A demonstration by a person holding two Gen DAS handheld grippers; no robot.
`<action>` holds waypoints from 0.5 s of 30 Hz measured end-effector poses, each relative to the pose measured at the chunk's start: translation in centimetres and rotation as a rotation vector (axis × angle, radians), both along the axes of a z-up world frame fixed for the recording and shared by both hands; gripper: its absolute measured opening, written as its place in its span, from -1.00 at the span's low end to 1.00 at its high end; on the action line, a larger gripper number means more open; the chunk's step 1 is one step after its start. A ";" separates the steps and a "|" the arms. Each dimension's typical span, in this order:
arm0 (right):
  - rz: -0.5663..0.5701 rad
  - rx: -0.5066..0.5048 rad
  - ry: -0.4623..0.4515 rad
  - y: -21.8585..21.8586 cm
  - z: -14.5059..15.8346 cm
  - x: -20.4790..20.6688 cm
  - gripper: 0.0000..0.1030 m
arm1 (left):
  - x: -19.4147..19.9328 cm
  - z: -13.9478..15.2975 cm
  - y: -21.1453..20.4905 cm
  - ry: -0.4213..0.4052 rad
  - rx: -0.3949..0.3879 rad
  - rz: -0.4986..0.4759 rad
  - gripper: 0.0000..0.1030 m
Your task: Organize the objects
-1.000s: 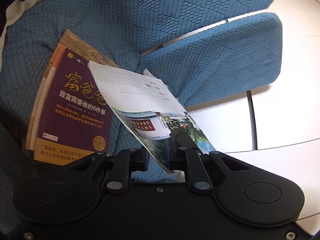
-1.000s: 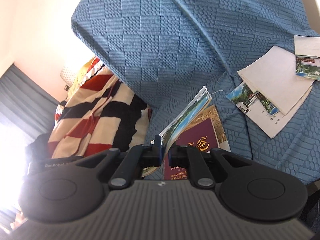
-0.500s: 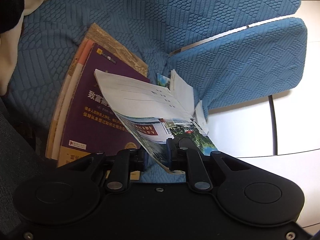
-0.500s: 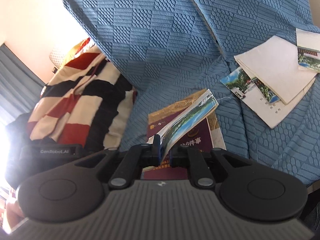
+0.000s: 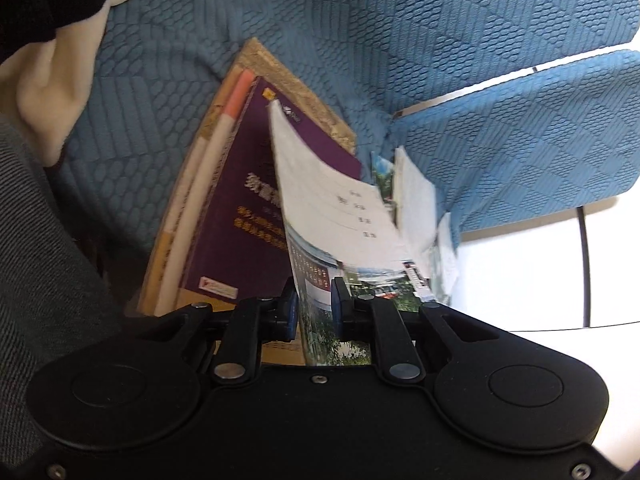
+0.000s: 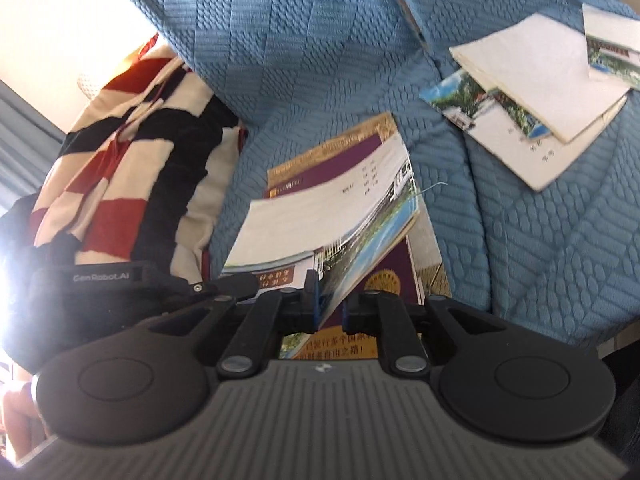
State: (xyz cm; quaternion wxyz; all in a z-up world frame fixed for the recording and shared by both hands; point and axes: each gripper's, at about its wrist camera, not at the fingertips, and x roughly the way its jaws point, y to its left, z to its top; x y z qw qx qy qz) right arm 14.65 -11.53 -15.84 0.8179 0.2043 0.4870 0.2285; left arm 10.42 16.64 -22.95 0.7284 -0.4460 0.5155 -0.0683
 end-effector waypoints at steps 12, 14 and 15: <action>0.069 0.060 0.127 -0.1 0.1 0.4 -0.22 | -0.7 0.6 0.5 0.038 0.093 0.028 -0.36; 0.093 0.033 0.127 -0.3 0.3 -0.2 -0.03 | -1.0 0.9 0.7 0.035 0.101 0.029 -0.24; 0.101 0.020 0.130 -0.4 0.4 -0.5 0.10 | -1.1 1.1 0.8 0.032 0.102 0.027 -0.19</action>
